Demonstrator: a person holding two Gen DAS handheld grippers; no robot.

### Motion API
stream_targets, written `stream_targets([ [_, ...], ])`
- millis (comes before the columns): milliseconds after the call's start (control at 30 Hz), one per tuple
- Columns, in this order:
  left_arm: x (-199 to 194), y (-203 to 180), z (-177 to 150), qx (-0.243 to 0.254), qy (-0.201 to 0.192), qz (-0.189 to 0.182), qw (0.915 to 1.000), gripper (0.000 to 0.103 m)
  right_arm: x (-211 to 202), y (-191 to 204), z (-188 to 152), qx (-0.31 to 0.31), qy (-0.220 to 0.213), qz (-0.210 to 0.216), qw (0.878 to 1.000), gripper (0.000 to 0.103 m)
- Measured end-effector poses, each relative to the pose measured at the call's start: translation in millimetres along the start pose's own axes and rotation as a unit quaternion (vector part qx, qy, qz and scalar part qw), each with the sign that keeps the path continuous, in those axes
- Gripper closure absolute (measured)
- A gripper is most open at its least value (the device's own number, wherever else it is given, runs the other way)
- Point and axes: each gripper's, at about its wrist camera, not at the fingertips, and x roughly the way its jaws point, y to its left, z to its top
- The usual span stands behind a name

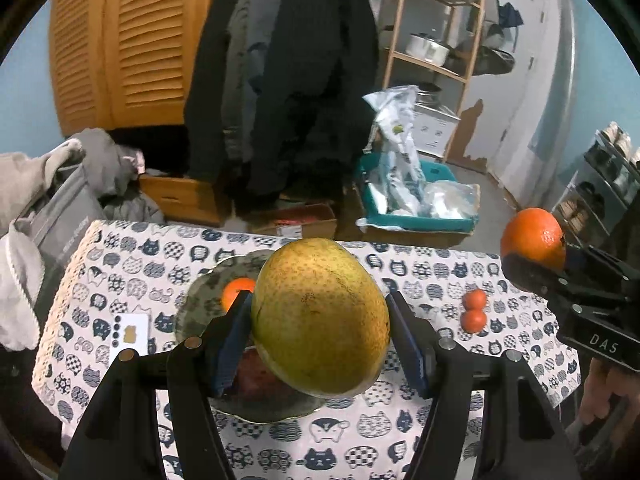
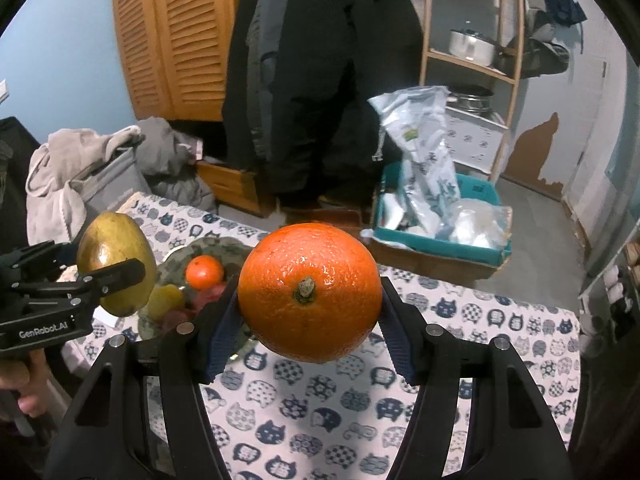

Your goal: Organize fruits

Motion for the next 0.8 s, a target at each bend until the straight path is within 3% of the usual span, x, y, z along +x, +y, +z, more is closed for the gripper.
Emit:
stream_targets([
  [433,37.4,60.7,-9.1,-0.051,0.048,0.024,0.9973,0.035,48.8,44.5,10.3,-0.016,0.034,0.038,0.999,0.038],
  [800,85.0,79.0,-26.0,-0.068,0.095,0.029,0.9927,0.035,101.7,68.5,4.2,-0.026,0.073,0.044,0.996,0.038],
])
